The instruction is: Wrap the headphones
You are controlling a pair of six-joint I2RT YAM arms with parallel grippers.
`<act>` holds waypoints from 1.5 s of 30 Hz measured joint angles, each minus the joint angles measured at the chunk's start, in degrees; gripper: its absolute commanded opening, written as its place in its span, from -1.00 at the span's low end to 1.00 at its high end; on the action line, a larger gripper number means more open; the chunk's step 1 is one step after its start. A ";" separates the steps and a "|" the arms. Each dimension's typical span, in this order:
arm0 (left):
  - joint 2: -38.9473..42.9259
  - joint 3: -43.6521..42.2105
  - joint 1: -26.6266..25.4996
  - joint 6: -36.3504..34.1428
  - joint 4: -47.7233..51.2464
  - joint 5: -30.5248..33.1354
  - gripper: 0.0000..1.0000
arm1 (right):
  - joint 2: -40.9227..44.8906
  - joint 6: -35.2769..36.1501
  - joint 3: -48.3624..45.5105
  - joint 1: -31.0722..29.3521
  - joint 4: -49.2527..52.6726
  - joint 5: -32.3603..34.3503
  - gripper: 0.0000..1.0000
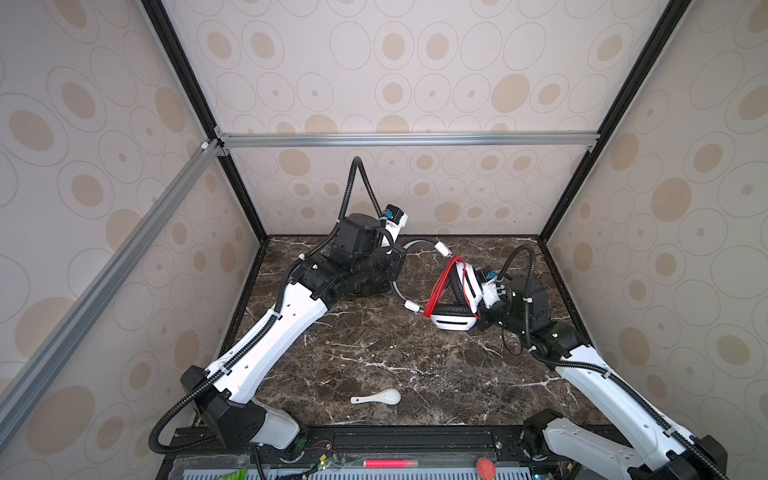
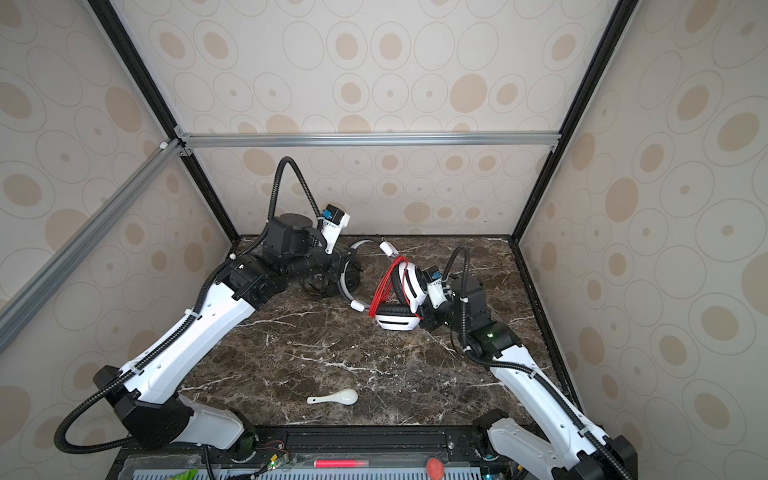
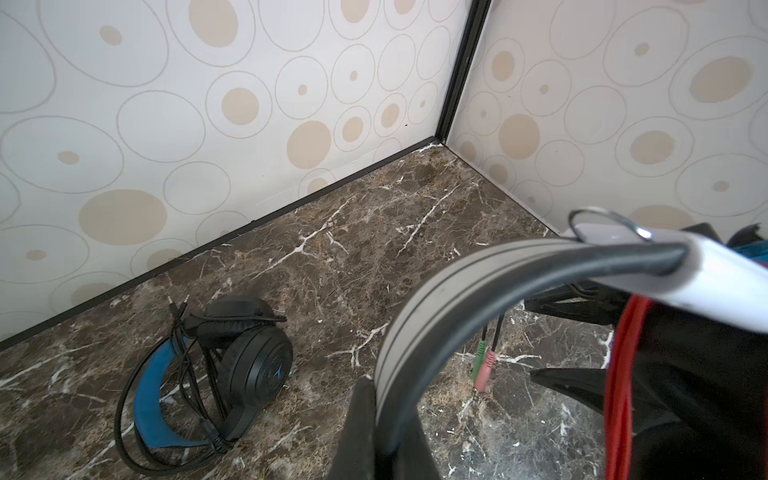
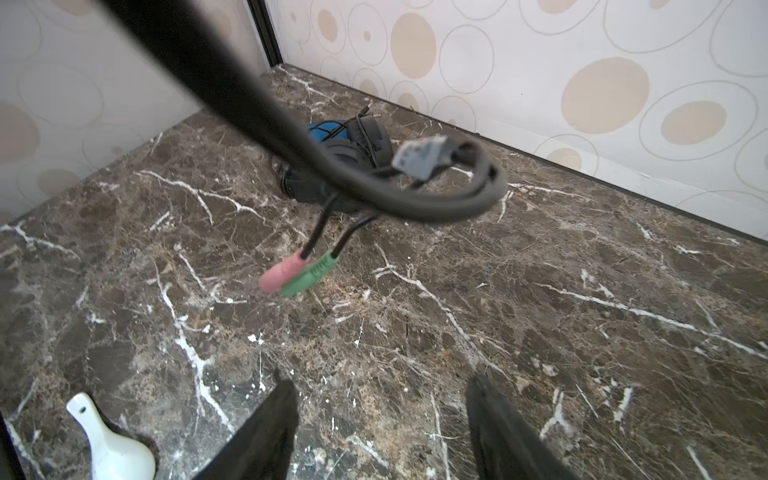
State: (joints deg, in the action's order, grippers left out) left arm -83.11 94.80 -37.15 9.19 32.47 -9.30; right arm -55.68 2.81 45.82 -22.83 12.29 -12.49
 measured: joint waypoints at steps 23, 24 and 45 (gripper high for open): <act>-3.08 3.80 0.28 2.23 3.21 -10.54 -1.00 | 4.92 -9.42 -3.74 5.57 -6.73 -8.09 0.50; -3.08 3.82 0.28 2.25 3.21 -10.75 -1.00 | 4.68 -9.51 -3.74 5.60 -7.04 -8.50 0.51; -4.98 5.01 0.42 2.62 3.87 -12.52 -1.00 | -0.37 -12.83 -3.56 5.95 -11.50 -12.35 0.20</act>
State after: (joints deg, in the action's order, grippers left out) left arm -88.09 99.81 -36.73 11.81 36.34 -21.82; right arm -56.05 -10.02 42.26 -16.88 0.80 -24.84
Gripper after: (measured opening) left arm 0.063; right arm 0.651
